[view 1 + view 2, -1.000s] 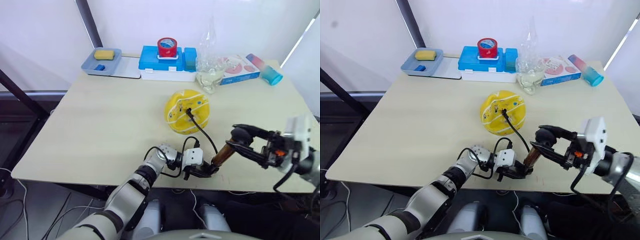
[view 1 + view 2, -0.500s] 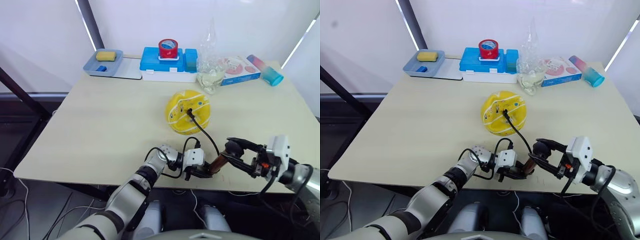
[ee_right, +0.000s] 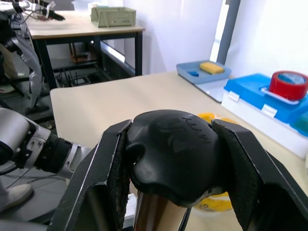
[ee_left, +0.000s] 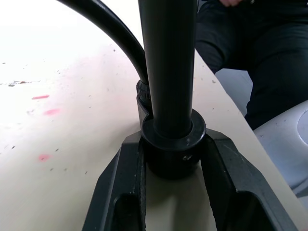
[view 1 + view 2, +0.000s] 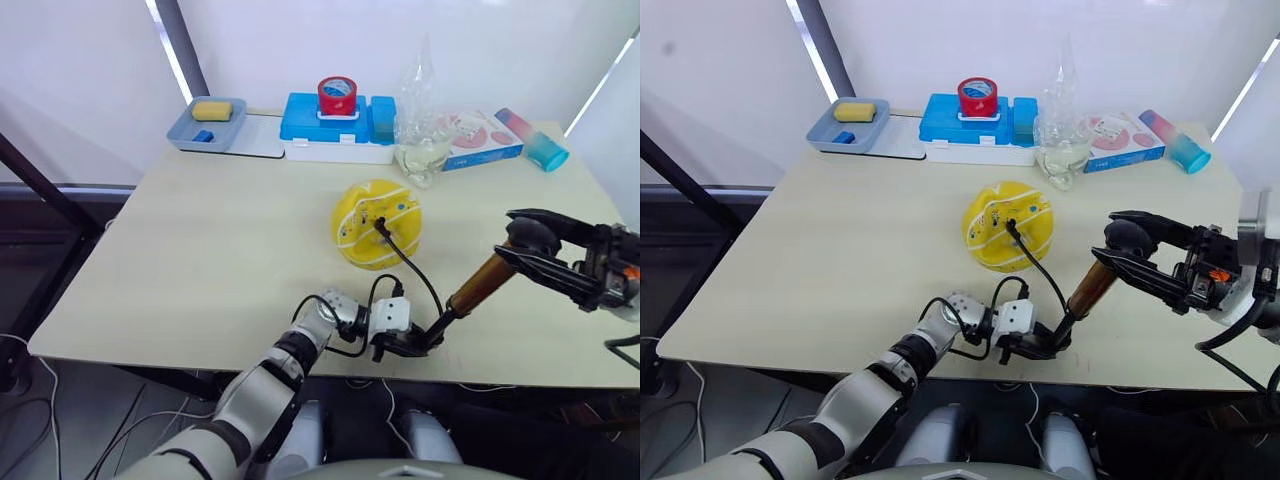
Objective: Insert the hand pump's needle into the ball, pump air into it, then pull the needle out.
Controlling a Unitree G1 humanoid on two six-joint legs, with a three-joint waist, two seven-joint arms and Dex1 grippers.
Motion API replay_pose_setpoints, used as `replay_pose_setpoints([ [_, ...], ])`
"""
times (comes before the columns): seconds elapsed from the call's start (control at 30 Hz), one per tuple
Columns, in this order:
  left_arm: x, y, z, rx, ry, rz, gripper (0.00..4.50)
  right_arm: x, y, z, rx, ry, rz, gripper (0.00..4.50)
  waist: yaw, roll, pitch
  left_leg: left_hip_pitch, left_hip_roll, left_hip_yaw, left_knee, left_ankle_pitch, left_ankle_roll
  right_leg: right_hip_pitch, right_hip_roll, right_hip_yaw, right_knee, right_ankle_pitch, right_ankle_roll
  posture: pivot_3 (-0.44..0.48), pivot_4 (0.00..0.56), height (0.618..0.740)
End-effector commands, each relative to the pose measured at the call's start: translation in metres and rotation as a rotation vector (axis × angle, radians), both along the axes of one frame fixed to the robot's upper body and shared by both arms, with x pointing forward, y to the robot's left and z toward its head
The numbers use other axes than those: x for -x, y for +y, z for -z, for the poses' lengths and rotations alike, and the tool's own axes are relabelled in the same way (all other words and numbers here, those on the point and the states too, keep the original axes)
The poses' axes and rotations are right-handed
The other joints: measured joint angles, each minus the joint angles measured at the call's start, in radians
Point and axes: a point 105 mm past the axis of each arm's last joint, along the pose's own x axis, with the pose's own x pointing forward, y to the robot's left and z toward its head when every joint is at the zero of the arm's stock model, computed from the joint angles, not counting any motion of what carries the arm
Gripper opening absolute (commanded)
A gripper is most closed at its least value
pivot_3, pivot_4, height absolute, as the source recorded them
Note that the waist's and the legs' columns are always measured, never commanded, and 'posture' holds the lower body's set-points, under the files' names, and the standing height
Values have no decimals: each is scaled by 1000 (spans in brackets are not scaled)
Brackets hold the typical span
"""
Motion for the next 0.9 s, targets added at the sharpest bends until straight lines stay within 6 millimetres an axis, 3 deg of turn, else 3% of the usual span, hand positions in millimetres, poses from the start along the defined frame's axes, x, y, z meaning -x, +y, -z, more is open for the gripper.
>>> replay_pose_setpoints([
  [0.03,12,1,14,-62,20,47,1098,-2,-3,-2,42,-31,46,2089,0,0,0,0,0,0,0,0,0,0,0,0,0,0,0,0,150,737],
  [0.47,10,0,14,-64,11,40,1098,-12,5,98,79,201,74,2089,0,-1,-1,1,-1,0,0,-1,1,1,0,-1,-1,0,0,0,150,737],
  [0.63,10,-1,14,-63,8,40,1098,-15,8,125,98,190,90,2086,0,-1,-2,1,-2,1,0,-1,3,1,-1,-1,-1,0,1,0,150,737],
  [0.77,10,-1,14,-62,6,41,1098,-17,7,126,93,151,96,2085,0,-1,-2,2,-3,6,0,-4,7,0,-3,0,-1,0,1,0,150,737],
  [0.9,9,-2,12,-61,8,38,1098,-15,3,100,58,76,86,2085,0,-1,-1,3,-3,10,0,-5,8,0,-3,3,-1,0,1,0,150,737],
])
